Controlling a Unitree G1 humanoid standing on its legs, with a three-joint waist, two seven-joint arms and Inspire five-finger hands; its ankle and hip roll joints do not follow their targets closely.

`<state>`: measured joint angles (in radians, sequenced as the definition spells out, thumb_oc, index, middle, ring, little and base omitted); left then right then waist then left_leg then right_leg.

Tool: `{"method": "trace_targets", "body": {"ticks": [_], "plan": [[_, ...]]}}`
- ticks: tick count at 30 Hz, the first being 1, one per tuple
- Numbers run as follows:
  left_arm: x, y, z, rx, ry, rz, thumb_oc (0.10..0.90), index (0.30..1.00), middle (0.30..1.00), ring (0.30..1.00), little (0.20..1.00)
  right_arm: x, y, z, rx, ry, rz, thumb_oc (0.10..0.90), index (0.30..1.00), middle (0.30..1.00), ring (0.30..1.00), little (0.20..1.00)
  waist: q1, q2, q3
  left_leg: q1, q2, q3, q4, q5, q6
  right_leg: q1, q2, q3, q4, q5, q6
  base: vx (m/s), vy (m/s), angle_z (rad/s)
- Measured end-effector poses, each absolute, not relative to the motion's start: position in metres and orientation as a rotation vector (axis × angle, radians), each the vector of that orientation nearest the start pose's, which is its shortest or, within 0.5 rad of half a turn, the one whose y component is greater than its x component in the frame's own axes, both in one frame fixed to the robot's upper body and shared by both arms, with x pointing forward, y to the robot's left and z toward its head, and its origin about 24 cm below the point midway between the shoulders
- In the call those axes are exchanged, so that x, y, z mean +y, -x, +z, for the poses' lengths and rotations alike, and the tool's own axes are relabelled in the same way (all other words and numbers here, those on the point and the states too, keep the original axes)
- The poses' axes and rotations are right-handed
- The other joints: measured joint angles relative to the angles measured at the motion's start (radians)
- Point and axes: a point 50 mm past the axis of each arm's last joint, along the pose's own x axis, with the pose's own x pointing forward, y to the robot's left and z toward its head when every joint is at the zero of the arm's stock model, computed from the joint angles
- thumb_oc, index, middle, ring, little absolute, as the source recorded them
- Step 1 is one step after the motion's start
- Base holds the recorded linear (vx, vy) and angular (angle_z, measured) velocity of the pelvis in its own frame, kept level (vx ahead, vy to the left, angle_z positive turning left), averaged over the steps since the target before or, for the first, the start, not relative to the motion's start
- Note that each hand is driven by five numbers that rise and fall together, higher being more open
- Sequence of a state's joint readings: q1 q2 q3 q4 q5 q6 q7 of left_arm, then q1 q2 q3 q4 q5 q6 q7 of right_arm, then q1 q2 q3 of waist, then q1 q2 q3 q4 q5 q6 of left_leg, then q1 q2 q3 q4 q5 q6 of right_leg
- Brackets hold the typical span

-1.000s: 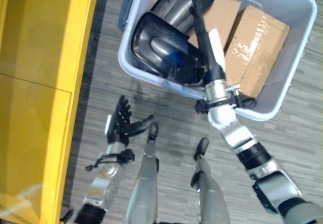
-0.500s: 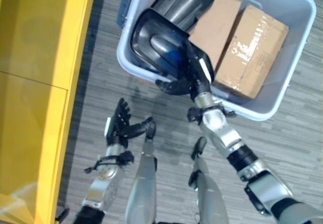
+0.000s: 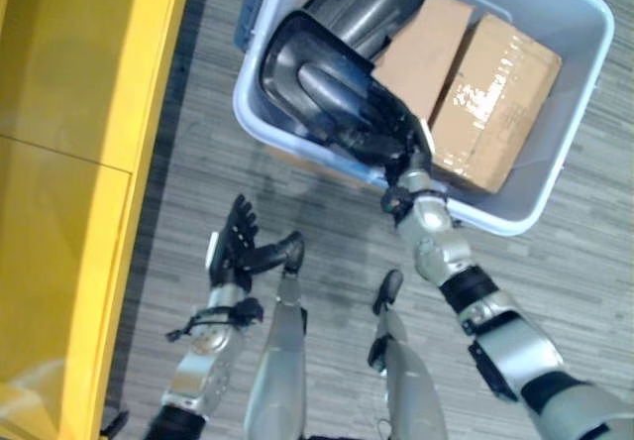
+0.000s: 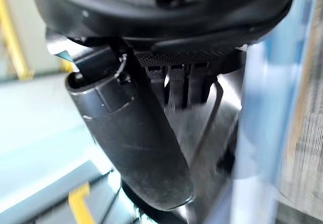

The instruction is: Move parts from the plastic box to the shelf.

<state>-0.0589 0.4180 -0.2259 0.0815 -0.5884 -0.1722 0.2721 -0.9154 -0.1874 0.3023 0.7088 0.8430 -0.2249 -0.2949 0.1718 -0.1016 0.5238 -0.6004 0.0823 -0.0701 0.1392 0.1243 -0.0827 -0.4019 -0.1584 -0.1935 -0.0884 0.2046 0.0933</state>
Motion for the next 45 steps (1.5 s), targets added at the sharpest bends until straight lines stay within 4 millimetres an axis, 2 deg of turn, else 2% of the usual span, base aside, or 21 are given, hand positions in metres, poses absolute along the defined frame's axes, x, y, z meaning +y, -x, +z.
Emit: {"method": "trace_targets", "body": {"ticks": [3, 6, 10, 14, 20, 22, 28, 31, 33, 35, 36, 40, 43, 45], "plan": [[0.191, -0.261, 0.047, -0.003, 0.204, 0.093, 0.9, 1.0, 1.0, 1.0, 1.0, -0.111, -0.402, 0.172, -0.161, -0.597, -0.045, 0.9, 1.0, 1.0, 1.0, 1.0, 0.003, 0.0, 0.0, -0.006, 0.0, -0.004, 0.005, 0.0, 0.0, -0.001, 0.001, -0.005, 0.0, 0.001, 0.002, 0.01, -0.002, 0.01], [0.19, -0.261, 0.046, 0.003, 0.201, 0.087, 0.9, 1.0, 1.0, 1.0, 1.0, -0.115, -0.405, 0.178, -0.165, -0.6, -0.063, 0.9, 1.0, 1.0, 1.0, 1.0, 0.003, 0.0, 0.0, -0.01, -0.001, -0.004, 0.012, -0.003, 0.0, -0.003, 0.0, -0.005, 0.0, 0.0, 0.0, 0.0, 0.0, 0.0], [0.191, -0.261, 0.046, 0.002, 0.2, 0.089, 0.9, 1.0, 1.0, 1.0, 1.0, -0.123, -0.406, 0.182, -0.174, -0.572, -0.089, 0.9, 1.0, 1.0, 1.0, 1.0, 0.013, 0.0, 0.0, -0.015, -0.002, -0.005, 0.013, -0.006, 0.001, -0.006, -0.001, -0.005, 0.0, 0.0, 0.0, 0.0, 0.0, 0.0], [0.193, -0.261, 0.047, 0.0, 0.19, 0.091, 0.9, 1.0, 1.0, 1.0, 1.0, -0.129, -0.406, 0.188, -0.207, -0.47, -0.102, 0.9, 1.0, 1.0, 1.0, 1.0, 0.018, 0.0, 0.0, -0.024, -0.003, -0.008, 0.019, -0.007, 0.002, -0.011, -0.002, -0.007, 0.0, 0.0, 0.0, 0.0, 0.0, 0.0], [0.194, -0.261, 0.047, -0.001, 0.186, 0.091, 0.9, 1.0, 1.0, 1.0, 1.0, -0.138, -0.408, 0.202, -0.253, -0.345, -0.115, 0.9, 1.0, 1.0, 1.0, 1.0, 0.011, -0.008, 0.004, -0.032, -0.004, -0.008, 0.033, -0.014, 0.006, -0.013, -0.004, -0.006, 0.0, 0.001, 0.001, 0.0, 0.0, 0.0], [0.197, -0.261, 0.048, -0.002, 0.17, 0.091, 0.9, 1.0, 1.0, 1.0, 1.0, -0.15, -0.409, 0.21, -0.274, -0.265, -0.14, 0.9, 1.0, 1.0, 1.0, 1.0, 0.002, -0.019, 0.007, -0.034, -0.004, -0.009, 0.033, -0.014, 0.006, -0.014, -0.002, -0.007, 0.0, 0.004, 0.005, 0.0, 0.0, 0.0], [0.198, -0.261, 0.049, -0.008, 0.169, 0.092, 0.9, 1.0, 1.0, 1.0, 1.0, -0.179, -0.418, 0.229, -0.266, -0.061, -0.236, 0.9, 1.0, 1.0, 1.0, 1.0, -0.002, -0.021, 0.007, -0.034, -0.003, -0.008, 0.037, -0.014, 0.006, -0.013, 0.0, -0.006, 0.0, 0.006, 0.007, 0.0, 0.0, 0.0], [0.198, -0.262, 0.05, -0.011, 0.169, 0.09, 0.9, 1.0, 1.0, 1.0, 1.0, -0.186, -0.42, 0.234, -0.261, -0.005, -0.27, 0.9, 1.0, 1.0, 1.0, 1.0, -0.003, -0.021, 0.006, -0.034, -0.002, -0.008, 0.037, -0.014, 0.006, -0.013, 0.001, -0.006, 0.0, 0.007, 0.007, 0.0, 0.0, 0.0], [0.197, -0.262, 0.052, -0.02, 0.171, 0.087, 0.9, 1.0, 1.0, 1.0, 1.0, -0.19, -0.421, 0.238, -0.254, 0.104, -0.286, 0.9, 1.0, 1.0, 1.0, 1.0, -0.002, -0.021, 0.006, -0.034, -0.001, -0.01, 0.038, -0.014, 0.006, -0.012, 0.002, -0.007, 0.0, 0.007, 0.007, 0.0, 0.0, 0.0], [0.197, -0.262, 0.052, -0.023, 0.171, 0.086, 0.9, 1.0, 1.0, 1.0, 1.0, -0.193, -0.422, 0.241, -0.259, 0.157, -0.294, 0.9, 1.0, 1.0, 1.0, 1.0, -0.001, -0.022, 0.006, -0.034, -0.002, -0.011, 0.038, -0.014, 0.006, -0.012, 0.002, -0.008, 0.0, 0.007, 0.006, 0.0, 0.0, 0.0], [0.197, -0.262, 0.053, -0.024, 0.17, 0.085, 0.9, 1.0, 1.0, 1.0, 1.0, -0.195, -0.423, 0.242, -0.244, 0.26, -0.306, 0.9, 1.0, 1.0, 1.0, 1.0, 0.0, -0.022, 0.006, -0.034, -0.002, -0.011, 0.04, -0.014, 0.006, -0.011, 0.001, -0.008, 0.0, 0.007, 0.006, 0.0, 0.0, 0.0], [0.197, -0.262, 0.053, -0.026, 0.17, 0.083, 0.9, 1.0, 1.0, 1.0, 1.0, -0.203, -0.424, 0.243, -0.226, 0.36, -0.337, 0.9, 1.0, 1.0, 1.0, 1.0, 0.01, -0.022, 0.006, -0.034, -0.003, -0.012, 0.042, -0.014, 0.006, -0.009, 0.001, -0.009, 0.0, 0.007, 0.006, 0.0, 0.0, 0.0], [0.197, -0.261, 0.053, -0.032, 0.17, 0.08, 0.9, 1.0, 1.0, 1.0, 1.0, -0.22, -0.422, 0.245, -0.204, 0.549, -0.371, 0.9, 1.0, 1.0, 1.0, 1.0, 0.028, -0.021, 0.006, -0.035, -0.005, -0.019, 0.042, -0.014, 0.006, -0.007, 0.001, -0.013, 0.0, 0.007, 0.006, 0.0, -0.002, 0.03], [0.198, -0.261, 0.054, -0.033, 0.165, 0.08, 0.9, 1.0, 1.0, 1.0, 1.0, -0.227, -0.421, 0.248, -0.202, 0.614, -0.387, 0.9, 1.0, 1.0, 1.0, 1.0, 0.028, -0.021, 0.006, -0.039, -0.009, -0.022, 0.042, -0.013, 0.006, -0.008, -0.002, -0.016, 0.0, 0.007, 0.006, 0.0, 0.003, 0.07]]}}
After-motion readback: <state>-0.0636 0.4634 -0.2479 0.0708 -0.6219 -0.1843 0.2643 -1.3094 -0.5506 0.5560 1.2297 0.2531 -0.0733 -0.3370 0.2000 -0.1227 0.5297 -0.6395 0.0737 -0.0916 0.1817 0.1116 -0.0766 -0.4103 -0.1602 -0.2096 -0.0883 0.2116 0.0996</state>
